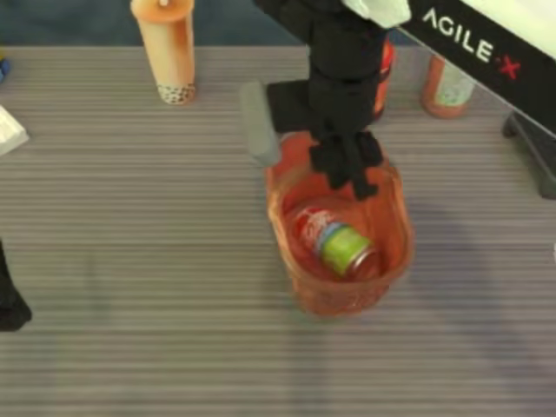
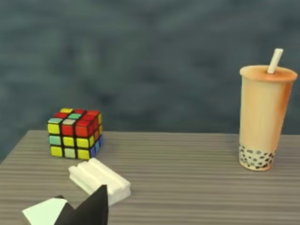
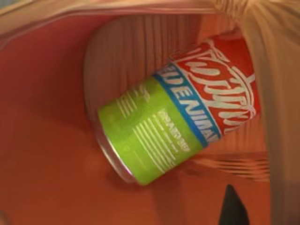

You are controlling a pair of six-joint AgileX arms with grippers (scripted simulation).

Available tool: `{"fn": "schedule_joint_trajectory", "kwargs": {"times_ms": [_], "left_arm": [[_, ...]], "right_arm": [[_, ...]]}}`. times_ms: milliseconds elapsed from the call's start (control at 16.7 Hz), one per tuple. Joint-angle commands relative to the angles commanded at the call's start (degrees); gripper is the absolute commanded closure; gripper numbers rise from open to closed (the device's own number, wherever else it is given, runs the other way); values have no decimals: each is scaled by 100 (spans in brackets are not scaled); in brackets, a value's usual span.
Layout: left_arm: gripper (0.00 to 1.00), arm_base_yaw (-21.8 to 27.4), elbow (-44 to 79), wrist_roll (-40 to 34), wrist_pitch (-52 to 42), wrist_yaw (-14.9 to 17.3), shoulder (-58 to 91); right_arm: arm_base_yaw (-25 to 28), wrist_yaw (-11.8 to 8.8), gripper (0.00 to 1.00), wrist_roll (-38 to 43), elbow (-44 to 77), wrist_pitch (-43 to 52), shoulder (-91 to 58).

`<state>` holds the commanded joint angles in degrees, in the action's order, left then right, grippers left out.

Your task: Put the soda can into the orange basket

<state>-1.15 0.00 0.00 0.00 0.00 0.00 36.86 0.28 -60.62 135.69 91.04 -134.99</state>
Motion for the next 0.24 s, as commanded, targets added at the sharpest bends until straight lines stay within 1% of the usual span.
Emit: {"fn": "schedule_joint_trajectory", "kwargs": {"times_ms": [120, 240], "left_arm": [[0, 0, 0, 0, 0, 0, 0], [0, 0, 0, 0, 0, 0, 0]], "right_arm": [[-36, 0, 100, -74, 362, 364, 12], [-59, 0, 100, -96, 482, 485, 26]]}}
